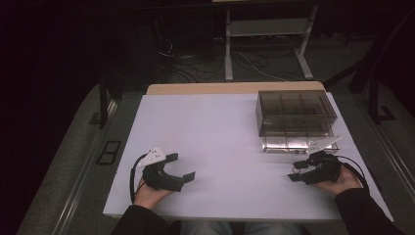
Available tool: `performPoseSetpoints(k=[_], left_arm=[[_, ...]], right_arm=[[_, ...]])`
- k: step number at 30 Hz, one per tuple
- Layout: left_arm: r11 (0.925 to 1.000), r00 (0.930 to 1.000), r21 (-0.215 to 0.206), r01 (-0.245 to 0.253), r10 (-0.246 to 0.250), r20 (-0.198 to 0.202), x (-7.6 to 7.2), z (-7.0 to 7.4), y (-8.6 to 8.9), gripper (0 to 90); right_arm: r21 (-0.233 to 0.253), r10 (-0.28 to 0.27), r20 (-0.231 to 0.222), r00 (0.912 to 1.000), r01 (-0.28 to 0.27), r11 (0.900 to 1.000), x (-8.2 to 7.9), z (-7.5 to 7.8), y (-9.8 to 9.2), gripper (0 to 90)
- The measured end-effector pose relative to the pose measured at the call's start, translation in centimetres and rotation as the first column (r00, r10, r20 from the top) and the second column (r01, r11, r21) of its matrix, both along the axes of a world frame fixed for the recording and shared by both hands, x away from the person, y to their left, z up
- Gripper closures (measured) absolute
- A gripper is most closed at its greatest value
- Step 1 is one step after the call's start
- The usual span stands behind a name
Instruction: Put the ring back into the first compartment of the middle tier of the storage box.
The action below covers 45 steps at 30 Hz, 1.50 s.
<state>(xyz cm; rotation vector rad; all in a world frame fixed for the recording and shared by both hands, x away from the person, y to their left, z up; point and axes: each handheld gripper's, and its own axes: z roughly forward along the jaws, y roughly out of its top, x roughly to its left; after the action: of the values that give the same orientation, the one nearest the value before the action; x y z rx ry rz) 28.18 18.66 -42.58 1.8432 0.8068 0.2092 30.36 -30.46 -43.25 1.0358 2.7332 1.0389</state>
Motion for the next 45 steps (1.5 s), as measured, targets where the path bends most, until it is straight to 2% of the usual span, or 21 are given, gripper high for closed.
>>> performPoseSetpoints(k=[7,13,21,30,38,45], left_arm=[[1.0000,1.0000,0.000,0.001,-0.001,0.000,0.0,0.0,0.0,0.0],[1.0000,1.0000,0.002,0.001,-0.001,0.000,0.0,0.0,0.0,0.0],[1.0000,1.0000,0.003,0.002,-0.002,0.001,0.0,0.0,0.0,0.0],[1.0000,1.0000,-0.001,0.005,-0.005,0.002,0.0,0.0,0.0,0.0],[1.0000,1.0000,-0.001,0.005,-0.005,0.002,0.0,0.0,0.0,0.0],[1.0000,1.0000,0.001,0.008,-0.008,0.003,0.0,0.0,0.0,0.0]], right_arm=[[-0.025,-0.025,-0.001,0.9997,0.025,0.999,0.0,-0.3,0.3,50.2],[-0.045,-0.032,-0.002,0.9995,0.032,0.998,0.0,-0.5,0.6,59.5],[-0.067,-0.052,0.015,0.9985,0.053,0.996,0.0,-0.6,0.8,68.6],[-0.075,-0.078,0.023,0.9967,0.079,0.994,0.1,-0.7,0.7,75.7],[-0.100,-0.093,0.043,0.9948,0.097,0.990,0.1,-0.7,0.8,84.1],[-0.136,-0.086,0.061,0.9944,0.094,0.986,0.0,-0.6,1.2,85.3]])
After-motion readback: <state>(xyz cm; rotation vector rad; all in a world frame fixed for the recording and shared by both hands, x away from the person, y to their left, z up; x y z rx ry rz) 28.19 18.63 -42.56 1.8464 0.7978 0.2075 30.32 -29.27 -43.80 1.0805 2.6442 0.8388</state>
